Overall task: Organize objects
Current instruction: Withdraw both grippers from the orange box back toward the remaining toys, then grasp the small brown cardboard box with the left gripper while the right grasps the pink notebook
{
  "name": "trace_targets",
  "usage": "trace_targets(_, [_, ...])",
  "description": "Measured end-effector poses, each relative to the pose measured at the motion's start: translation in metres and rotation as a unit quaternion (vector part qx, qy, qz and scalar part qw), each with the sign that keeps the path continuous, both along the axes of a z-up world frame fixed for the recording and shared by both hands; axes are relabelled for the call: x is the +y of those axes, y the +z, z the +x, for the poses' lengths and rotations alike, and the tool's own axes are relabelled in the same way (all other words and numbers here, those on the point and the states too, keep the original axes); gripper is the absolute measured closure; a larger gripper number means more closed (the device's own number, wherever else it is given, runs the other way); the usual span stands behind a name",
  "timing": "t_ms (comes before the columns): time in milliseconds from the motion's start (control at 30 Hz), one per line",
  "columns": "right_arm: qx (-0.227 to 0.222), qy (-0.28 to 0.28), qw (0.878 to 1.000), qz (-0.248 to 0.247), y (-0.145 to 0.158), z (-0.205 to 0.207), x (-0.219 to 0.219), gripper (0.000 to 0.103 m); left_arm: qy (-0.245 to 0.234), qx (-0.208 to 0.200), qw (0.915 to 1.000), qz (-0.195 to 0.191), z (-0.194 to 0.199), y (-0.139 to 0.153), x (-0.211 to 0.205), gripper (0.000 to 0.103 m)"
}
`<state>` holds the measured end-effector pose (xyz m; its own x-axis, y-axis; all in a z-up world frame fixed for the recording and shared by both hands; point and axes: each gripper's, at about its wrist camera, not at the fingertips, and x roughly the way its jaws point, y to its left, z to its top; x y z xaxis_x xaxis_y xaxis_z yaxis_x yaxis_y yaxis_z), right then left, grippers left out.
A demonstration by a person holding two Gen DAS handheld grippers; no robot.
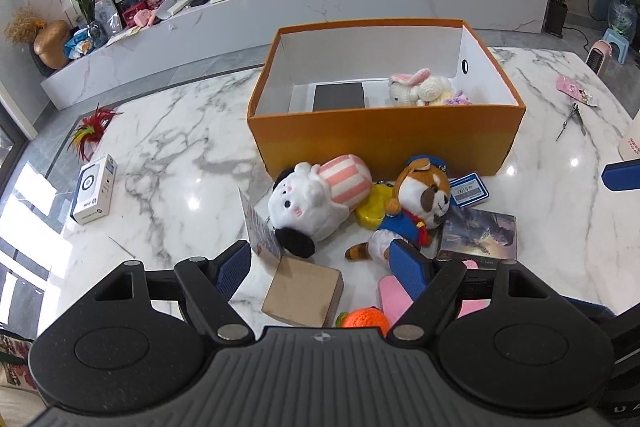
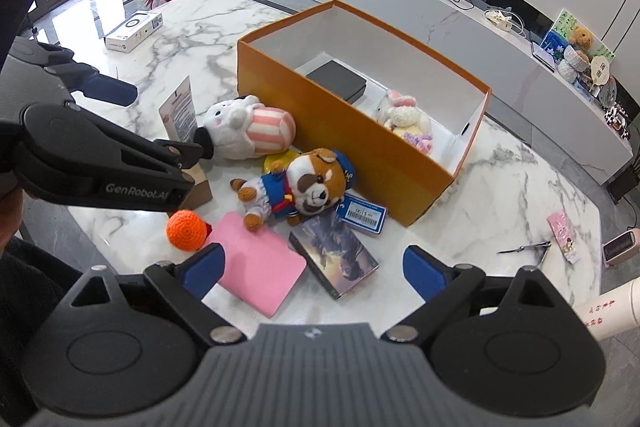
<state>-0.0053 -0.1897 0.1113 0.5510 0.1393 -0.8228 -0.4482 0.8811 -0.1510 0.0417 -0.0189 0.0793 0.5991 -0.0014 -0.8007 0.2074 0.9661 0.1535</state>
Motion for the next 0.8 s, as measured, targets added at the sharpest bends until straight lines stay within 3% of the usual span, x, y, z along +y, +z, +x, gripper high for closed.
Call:
trace_targets(267, [0.009, 0.006, 0.999, 0.042, -0.027, -0.006, 0.000, 0.005, 0.011, 0.010, 0.9995, -0.029, -0.002, -0.019, 0.033, 0.013])
trace_targets(533, [0.016, -0.010, 0.996, 0.090, -0.079, -0.004, 0.001, 0.005, 0.037, 0.028, 0.9974, -0.055, 0.004, -0.056, 0.064, 0.013])
trace_targets(800, [0.004, -0.042, 0.986, 0.162, -0.112, 0.006, -0.011, 0.005, 0.059, 0.048, 0.9890, -0.126, 0.021, -0.081, 0.072, 0.013])
